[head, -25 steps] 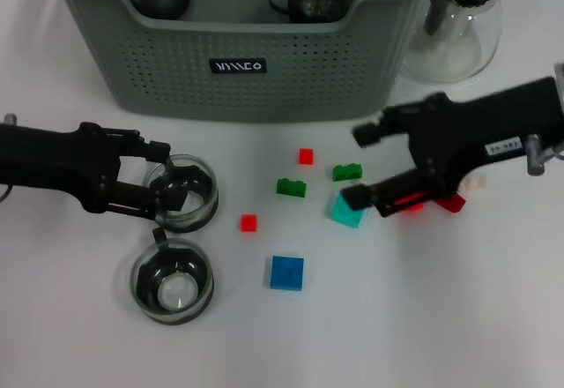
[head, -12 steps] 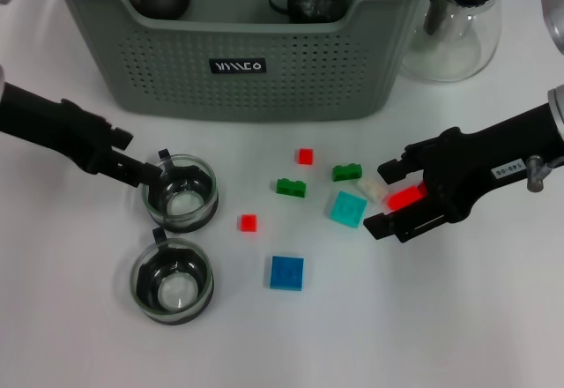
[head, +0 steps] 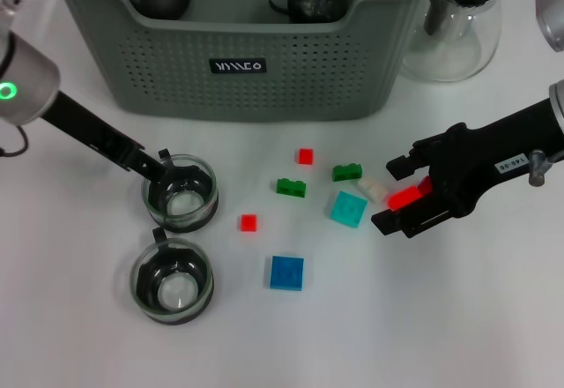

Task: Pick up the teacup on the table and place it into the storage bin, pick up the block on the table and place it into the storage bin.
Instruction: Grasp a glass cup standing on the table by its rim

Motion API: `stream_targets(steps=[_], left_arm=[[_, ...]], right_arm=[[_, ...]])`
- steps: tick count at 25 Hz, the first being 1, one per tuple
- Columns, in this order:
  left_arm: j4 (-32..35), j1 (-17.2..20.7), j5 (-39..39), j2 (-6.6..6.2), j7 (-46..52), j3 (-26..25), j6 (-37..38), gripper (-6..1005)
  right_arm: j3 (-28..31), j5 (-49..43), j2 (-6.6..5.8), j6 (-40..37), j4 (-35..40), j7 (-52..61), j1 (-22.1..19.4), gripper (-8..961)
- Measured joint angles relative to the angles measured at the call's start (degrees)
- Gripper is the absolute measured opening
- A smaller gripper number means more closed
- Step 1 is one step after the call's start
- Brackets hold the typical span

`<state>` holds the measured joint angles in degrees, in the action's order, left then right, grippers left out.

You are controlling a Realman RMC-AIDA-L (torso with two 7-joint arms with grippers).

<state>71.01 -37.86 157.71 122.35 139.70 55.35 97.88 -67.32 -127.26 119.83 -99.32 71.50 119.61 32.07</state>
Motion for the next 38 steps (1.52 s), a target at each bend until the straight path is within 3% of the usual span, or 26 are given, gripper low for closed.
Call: stream_targets(steps=[6,12,15,31,38], left_arm=[[0.0,0.0,3.4,1.70,7.2,5.5,-1.8,783],[-0.8,0.9,3.9,1.81,9.8,8.5,-4.5,782],[-1.3,1.3,4.1,1.89,10.0,8.8,-5.4,715],[-4.2,1.4,4.3,1.91,10.1,11.5,-9.6,712],[-5.6,1.3,4.5,1.75,10.2,12.2,-11.9,477]], right_arm=[[-0.4,-0.3,-0.08,0.0,-0.2,-1.3,0.6,927],[-0.5,-0.8,-0.16,0.0,-0.5,-2.2,1.0,927],[-0.5,-0.8,-0.16,0.0,-0.5,-2.4,1.0,927],[-0.4,-0.8,-0.19,-0.1,-0.4,-2.5,1.1,926],[-0.2,-0.8,-0.29,-0.1,-0.1,-2.5,1.3,926]])
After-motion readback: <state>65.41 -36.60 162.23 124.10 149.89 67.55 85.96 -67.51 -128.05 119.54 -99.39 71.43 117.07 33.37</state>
